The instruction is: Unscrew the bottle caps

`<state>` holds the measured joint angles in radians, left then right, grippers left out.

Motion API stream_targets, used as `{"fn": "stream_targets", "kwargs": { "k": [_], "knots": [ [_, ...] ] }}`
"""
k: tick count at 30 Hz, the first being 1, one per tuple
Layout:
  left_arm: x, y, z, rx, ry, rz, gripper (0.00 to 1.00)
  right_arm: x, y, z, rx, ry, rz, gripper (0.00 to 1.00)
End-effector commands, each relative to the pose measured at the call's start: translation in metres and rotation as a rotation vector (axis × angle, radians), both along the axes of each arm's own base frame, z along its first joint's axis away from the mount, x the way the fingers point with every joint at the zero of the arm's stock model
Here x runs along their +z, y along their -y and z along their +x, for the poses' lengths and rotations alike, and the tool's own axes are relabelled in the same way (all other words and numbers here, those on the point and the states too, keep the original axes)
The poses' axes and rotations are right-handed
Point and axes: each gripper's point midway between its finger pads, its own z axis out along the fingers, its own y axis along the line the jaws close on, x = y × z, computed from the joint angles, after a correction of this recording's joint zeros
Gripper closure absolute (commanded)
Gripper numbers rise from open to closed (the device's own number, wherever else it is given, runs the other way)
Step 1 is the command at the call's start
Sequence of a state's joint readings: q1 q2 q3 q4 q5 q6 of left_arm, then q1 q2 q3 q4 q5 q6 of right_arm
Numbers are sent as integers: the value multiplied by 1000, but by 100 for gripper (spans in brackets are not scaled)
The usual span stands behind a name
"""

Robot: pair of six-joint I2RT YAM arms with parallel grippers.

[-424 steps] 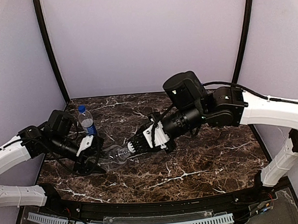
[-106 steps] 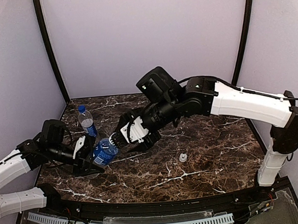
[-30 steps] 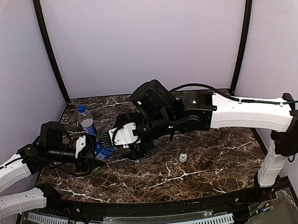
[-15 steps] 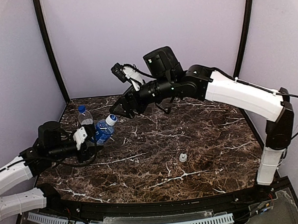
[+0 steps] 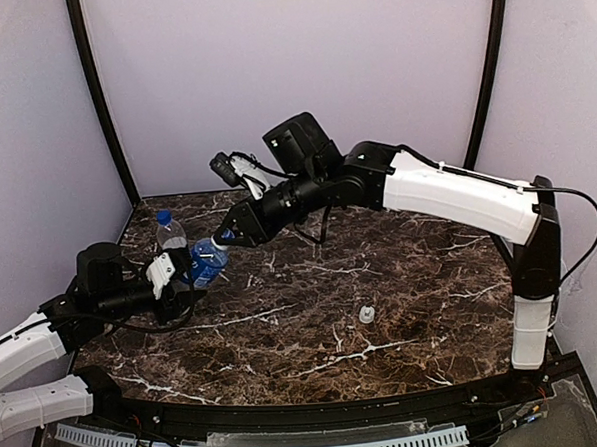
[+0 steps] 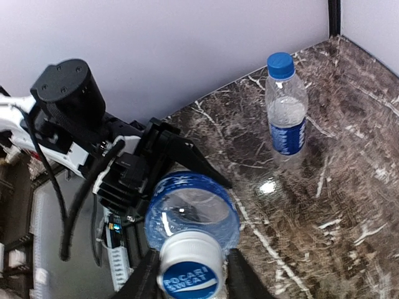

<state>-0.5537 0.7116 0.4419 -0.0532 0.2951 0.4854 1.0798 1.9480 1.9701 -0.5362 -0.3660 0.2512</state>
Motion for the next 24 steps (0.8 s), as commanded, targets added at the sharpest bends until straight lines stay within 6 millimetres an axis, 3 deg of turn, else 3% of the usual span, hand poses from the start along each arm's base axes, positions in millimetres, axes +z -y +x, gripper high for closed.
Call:
{"fn": "stream_targets", "kwargs": {
  "k": [1, 5, 7, 10, 13, 15, 17, 20, 24],
  "knots": [
    [-3, -1, -2, -4, -2, -2, 62, 5, -7, -6, 33, -10, 15, 77],
    [-5, 0, -5, -13, -14, -12, 62, 0, -5, -10, 70, 8, -2, 100],
    [-4, 2, -8, -30, -23, -18, 62, -1, -2, -20, 144, 40, -9, 100],
    [-9, 9, -24, -122, -73, -15, 62, -2, 6, -58, 371, 170, 0, 100],
    [-10, 22, -59, -313, -149, -30, 62, -16, 20, -102, 616, 421, -14, 100],
    [-16, 23, -77, -387, -217, -33, 62, -27, 28, -115, 712, 589, -52, 100],
    [-22, 22, -92, -432, -276, -31, 62, -42, 34, -120, 783, 753, -120, 100],
    [-22, 22, -98, -458, -289, -30, 62, -60, 39, -114, 829, 988, -258, 100],
    [-23, 20, -99, -468, -281, -12, 62, -60, 33, -100, 791, 1181, -347, 100]
  ]
}}
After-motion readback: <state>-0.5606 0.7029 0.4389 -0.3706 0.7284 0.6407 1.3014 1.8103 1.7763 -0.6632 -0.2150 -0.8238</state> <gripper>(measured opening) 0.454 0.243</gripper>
